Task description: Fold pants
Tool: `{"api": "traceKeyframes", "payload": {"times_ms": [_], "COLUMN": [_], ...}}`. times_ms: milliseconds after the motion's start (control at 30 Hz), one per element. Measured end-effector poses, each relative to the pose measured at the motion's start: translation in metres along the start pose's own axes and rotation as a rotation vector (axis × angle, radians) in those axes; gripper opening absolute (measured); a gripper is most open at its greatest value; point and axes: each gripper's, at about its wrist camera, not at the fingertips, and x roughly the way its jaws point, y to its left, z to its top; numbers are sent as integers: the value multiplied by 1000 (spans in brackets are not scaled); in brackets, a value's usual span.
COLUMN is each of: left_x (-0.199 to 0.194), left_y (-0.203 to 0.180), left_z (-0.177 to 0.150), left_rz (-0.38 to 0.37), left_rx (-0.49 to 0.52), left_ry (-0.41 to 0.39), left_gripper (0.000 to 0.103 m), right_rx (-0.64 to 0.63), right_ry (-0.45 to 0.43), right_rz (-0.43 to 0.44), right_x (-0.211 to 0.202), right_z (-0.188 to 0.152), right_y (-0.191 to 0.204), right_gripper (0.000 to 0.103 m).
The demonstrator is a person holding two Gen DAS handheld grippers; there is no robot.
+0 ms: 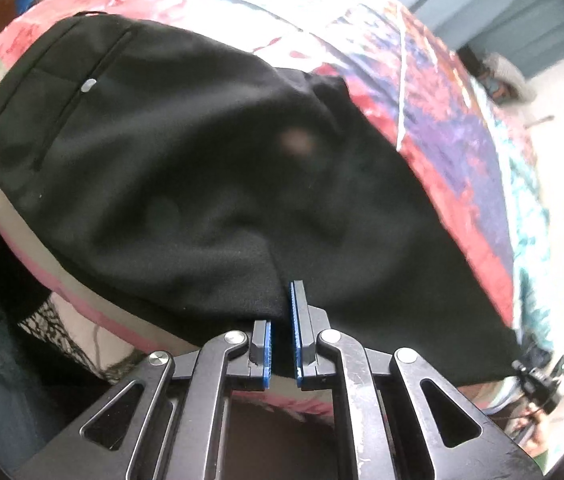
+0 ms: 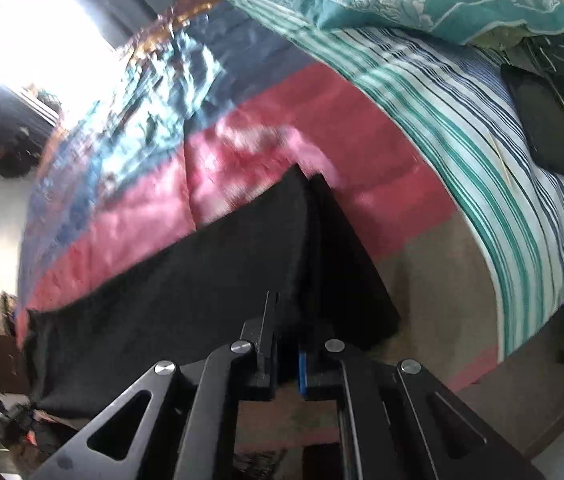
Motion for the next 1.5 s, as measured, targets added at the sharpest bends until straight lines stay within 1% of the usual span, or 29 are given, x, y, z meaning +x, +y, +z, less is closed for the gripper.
{"api": "traceKeyframes", "payload": {"times_ms": [67, 200, 300, 333, 367, 400, 433, 467, 500, 533, 567, 600, 633, 700, 733, 767, 800, 867, 933, 967, 1000, 1067, 1133, 1167, 1200, 1267, 1367, 1433, 1500], "left_x": [5, 7, 7, 10, 12, 13, 12, 7, -3, -15, -33, -48, -59, -79, -82, -78, -66, -39, 1, 27, 34, 27, 13, -2, -10, -29, -21, 2, 35], "left_y": [2, 2, 0, -1, -3, -4, -4, -3, 0, 3, 7, 9, 10, 8, 5, -1, -6, -11, -3, 10, 18, 26, 22, 18, 13, -7, -40, -57, -63], "left_z": [-5, -10, -11, -11, -11, -11, -12, -16, -22, -28, -36, -41, -43, -38, -31, -20, -6, 14, 33, 42, 44, 44, 40, 37, 35, 37, 55, 70, 95], "left_rz": [12, 43, 69, 81, 98, 116, 133, 155, 186, 203, 215, 218, 219, 223, 220, 218, 225, 262, 369, 460, 467, 433, 464, 447, 424, 340, 241, 246, 330], "left_rx": [-5, 20, 45, 51, 62, 75, 91, 105, 121, 132, 149, 168, 181, 231, 264, 302, 342, 382, 377, 344, 325, 297, 318, 331, 342, 404, 493, 531, 532], "left_ry": [15, 25, 34, 41, 51, 62, 73, 84, 87, 76, 47, 20, -5, -94, -132, -154, -168, -174, -137, -78, -63, -100, -94, -127, -152, -216, -231, -229, -228], "left_gripper": [6, 6, 6, 7, 13, 15, 26, 44, 53, 63, 64, 64, 65, 71, 77, 81, 81, 81, 81, 88, 95, 97, 94, 93, 94, 96, 97, 97, 97], "right_rx": [23, 53, 34, 28, 21, 13, 9, 5, 6, 7, 2, -8, -35, -99, -152, -182, -214, -271, -317, -340, -366, -389, -385, -377, -372, -371, -366, -353, -345], "right_ry": [46, 31, 26, 22, 16, 5, 0, -7, -26, -42, -74, -110, -186, -278, -326, -344, -351, -338, -309, -292, -274, -224, -133, -110, -117, -155, -152, -153, -164], "right_rz": [-37, -39, -55, -63, -78, -92, -104, -114, -91, -85, -118, -154, -221, -300, -316, -302, -265, -167, -102, -73, -47, -42, -55, -64, -69, -54, -44, -37, -36], "right_x": [12, 18, 20, 20, 20, 19, 18, 16, 10, 3, -8, -18, -36, -57, -66, -68, -67, -56, -37, -24, -7, 24, 59, 69, 73, 72, 75, 76, 77], "right_z": [-7, -13, -14, -14, -14, -14, -15, -16, -19, -22, -26, -29, -36, -45, -52, -56, -59, -66, -76, -83, -89, -102, -110, -113, -116, -121, -122, -122, -123], "right_y": [-7, -15, -13, -12, -11, -10, -8, -6, -4, -4, -2, 0, 6, 22, 40, 54, 73, 112, 146, 164, 179, 191, 193, 193, 194, 193, 194, 190, 189], "right_gripper": [7, 7, 7, 7, 10, 15, 28, 48, 56, 71, 81, 81, 81, 82, 82, 83, 83, 85, 85, 85, 85, 85, 85, 86, 86, 94, 98, 100, 101]}}
